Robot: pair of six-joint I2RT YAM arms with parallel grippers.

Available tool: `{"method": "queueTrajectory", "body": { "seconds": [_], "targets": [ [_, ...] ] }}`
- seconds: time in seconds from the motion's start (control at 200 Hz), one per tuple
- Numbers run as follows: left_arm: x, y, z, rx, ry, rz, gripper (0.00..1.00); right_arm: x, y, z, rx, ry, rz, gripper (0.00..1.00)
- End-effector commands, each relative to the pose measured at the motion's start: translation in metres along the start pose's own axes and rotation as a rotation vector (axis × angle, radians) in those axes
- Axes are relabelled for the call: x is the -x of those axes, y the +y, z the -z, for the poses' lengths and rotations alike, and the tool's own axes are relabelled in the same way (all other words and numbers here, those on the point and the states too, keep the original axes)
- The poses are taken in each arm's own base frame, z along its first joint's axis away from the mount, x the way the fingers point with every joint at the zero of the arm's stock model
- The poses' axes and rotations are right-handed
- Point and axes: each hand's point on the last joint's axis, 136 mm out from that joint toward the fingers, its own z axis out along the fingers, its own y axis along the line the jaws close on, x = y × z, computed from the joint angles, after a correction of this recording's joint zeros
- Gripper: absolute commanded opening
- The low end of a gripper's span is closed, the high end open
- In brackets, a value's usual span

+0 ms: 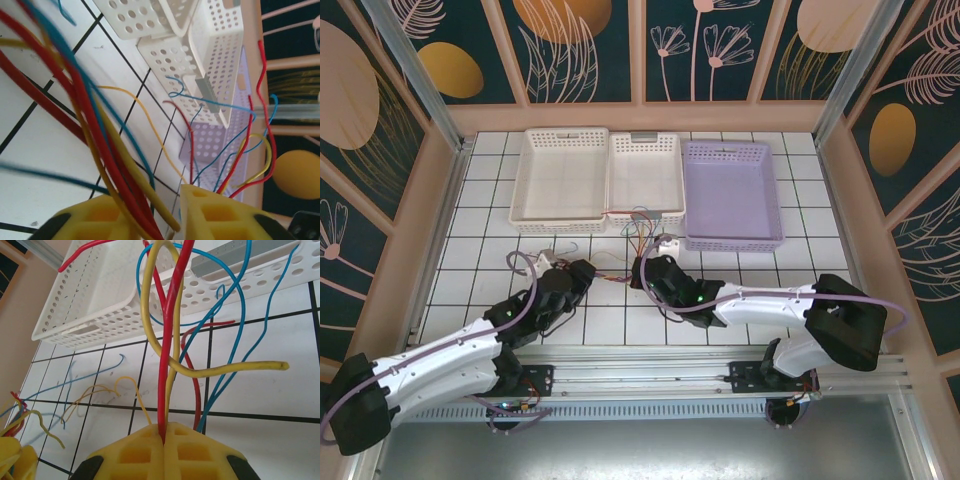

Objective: Untangle the cables

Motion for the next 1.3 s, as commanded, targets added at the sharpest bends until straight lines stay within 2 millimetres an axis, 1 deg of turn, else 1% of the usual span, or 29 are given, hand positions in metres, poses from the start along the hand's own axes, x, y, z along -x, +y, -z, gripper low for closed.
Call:
{"method": "queueTrajectory", "body": {
  "seconds": [0.0,0.125,0.355,0.485,0.5,0.636,0.686,0.746,0.801,0.846,0.921,0.961,1.021,1.116,1.226,1.296],
  "targets": [
    [0.006,-0.001,0.004,-0.015,-0.033,-0.006,0.16,0.006,0.012,0.007,0.057,-0.026,-0.036,0.00],
    [0.007,-0.001,0.004,-0.022,-0.039,-0.010,0.00,0.006,0.012,0.008,0.063,-0.028,-0.033,0.00],
    [0.006,0.000,0.005,-0.032,-0.030,-0.059,0.00,0.011,0.014,0.014,0.083,-0.043,-0.033,0.00],
    [0.008,-0.001,0.008,-0.056,-0.040,-0.120,0.00,0.016,0.016,0.022,0.104,-0.049,-0.018,0.00],
    [0.008,-0.003,0.009,-0.064,-0.041,-0.127,0.00,0.017,0.017,0.023,0.109,-0.051,-0.021,0.00],
    [0.007,-0.015,0.012,-0.134,-0.039,-0.202,0.00,0.018,0.017,0.030,0.145,-0.035,-0.032,0.12],
    [0.005,-0.023,0.013,-0.167,-0.033,-0.252,0.00,0.017,0.016,0.032,0.157,-0.027,-0.036,0.15],
    [0.002,-0.034,0.015,-0.214,-0.028,-0.310,0.00,0.016,0.016,0.034,0.173,-0.020,-0.047,0.15],
    [0.002,-0.043,0.019,-0.258,-0.035,-0.344,0.00,0.015,0.015,0.037,0.187,-0.014,-0.056,0.09],
    [0.005,-0.045,0.022,-0.274,-0.051,-0.354,0.00,0.014,0.013,0.038,0.187,-0.014,-0.068,0.06],
    [0.009,-0.050,0.029,-0.317,-0.078,-0.376,0.00,0.013,0.010,0.042,0.194,-0.010,-0.073,0.07],
    [0.010,-0.053,0.032,-0.333,-0.088,-0.391,0.00,0.014,0.009,0.046,0.195,-0.012,-0.078,0.12],
    [0.011,-0.056,0.034,-0.341,-0.095,-0.418,0.00,0.016,0.007,0.051,0.202,-0.014,-0.075,0.17],
    [0.008,-0.061,0.037,-0.371,-0.087,-0.465,0.00,0.022,0.004,0.064,0.215,-0.030,-0.077,0.31],
    [0.010,-0.060,0.038,-0.373,-0.102,-0.476,0.00,0.031,0.003,0.080,0.238,-0.051,-0.071,0.50],
    [0.011,-0.063,0.040,-0.392,-0.114,-0.473,0.00,0.035,0.001,0.090,0.254,-0.059,-0.065,0.57]
  ]
}}
